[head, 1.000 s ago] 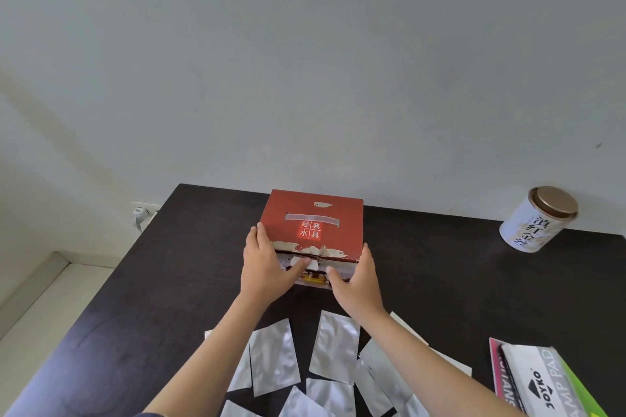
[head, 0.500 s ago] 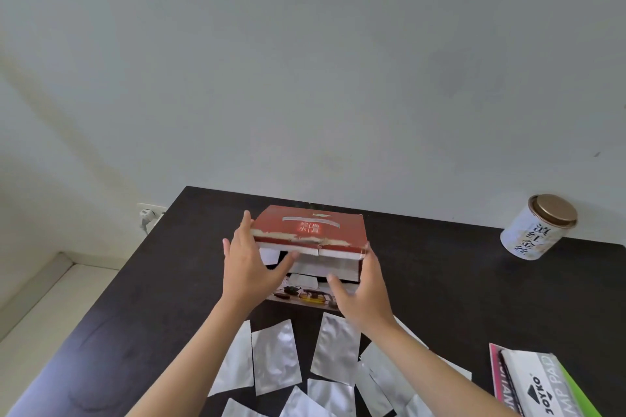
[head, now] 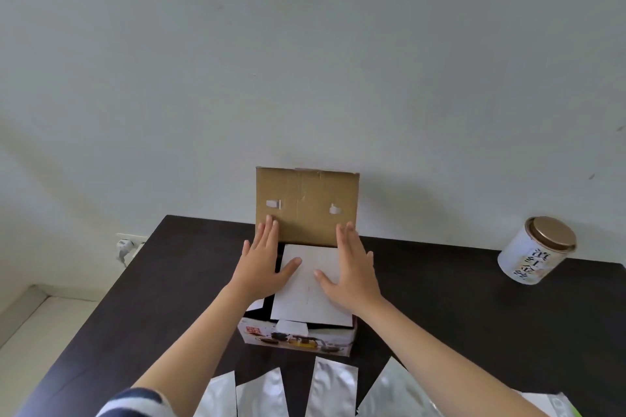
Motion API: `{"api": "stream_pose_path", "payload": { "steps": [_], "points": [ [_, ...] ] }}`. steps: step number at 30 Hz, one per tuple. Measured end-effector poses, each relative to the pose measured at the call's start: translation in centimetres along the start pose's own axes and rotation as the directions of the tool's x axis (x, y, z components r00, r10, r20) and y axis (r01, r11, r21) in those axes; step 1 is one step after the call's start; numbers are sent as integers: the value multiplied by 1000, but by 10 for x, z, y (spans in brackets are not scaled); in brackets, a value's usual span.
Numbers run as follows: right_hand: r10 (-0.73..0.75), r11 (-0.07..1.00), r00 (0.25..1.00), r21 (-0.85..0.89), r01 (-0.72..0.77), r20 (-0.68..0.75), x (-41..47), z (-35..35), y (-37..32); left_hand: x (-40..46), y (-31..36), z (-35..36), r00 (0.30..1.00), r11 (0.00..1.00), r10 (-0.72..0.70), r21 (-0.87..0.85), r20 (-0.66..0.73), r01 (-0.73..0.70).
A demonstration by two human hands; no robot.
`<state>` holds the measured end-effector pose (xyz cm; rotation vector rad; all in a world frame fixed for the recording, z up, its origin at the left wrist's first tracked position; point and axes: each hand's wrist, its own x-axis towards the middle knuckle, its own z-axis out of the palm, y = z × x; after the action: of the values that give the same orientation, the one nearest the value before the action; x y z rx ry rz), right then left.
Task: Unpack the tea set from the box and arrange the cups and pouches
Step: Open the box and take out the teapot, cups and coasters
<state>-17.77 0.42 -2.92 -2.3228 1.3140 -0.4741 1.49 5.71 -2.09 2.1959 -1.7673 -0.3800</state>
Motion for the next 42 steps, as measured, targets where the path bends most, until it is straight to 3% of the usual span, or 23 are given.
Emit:
{"api": "stream_pose_path", "payload": {
  "steps": [5,10,16,23,35,42],
  "points": [
    [33,997,992,-76,-24,125,-1,16,3,7,-11,11,999,999,-27,41,39,26],
    [16,983,985,-184,16,170,-2,16,1,9,-18,14,1000,988,-17,-154,-14,14],
    [-114,955,958,-235,178,261,-13,17,-14,8,-39,6,996,987,77,-144,46,-70],
    [-230,931,900,-185,314,369,-30,22,-34,8,-43,9,996,973,85,-214,1,-83],
    [-249,904,872,-222,365,422,-28,19,-36,11,-48,11,995,945,94,-311,-22,-96],
    [-347,914,910,-137,383,227,-33,-22,-47,9,-48,11,995,944,103,-314,-19,-104]
  ]
}}
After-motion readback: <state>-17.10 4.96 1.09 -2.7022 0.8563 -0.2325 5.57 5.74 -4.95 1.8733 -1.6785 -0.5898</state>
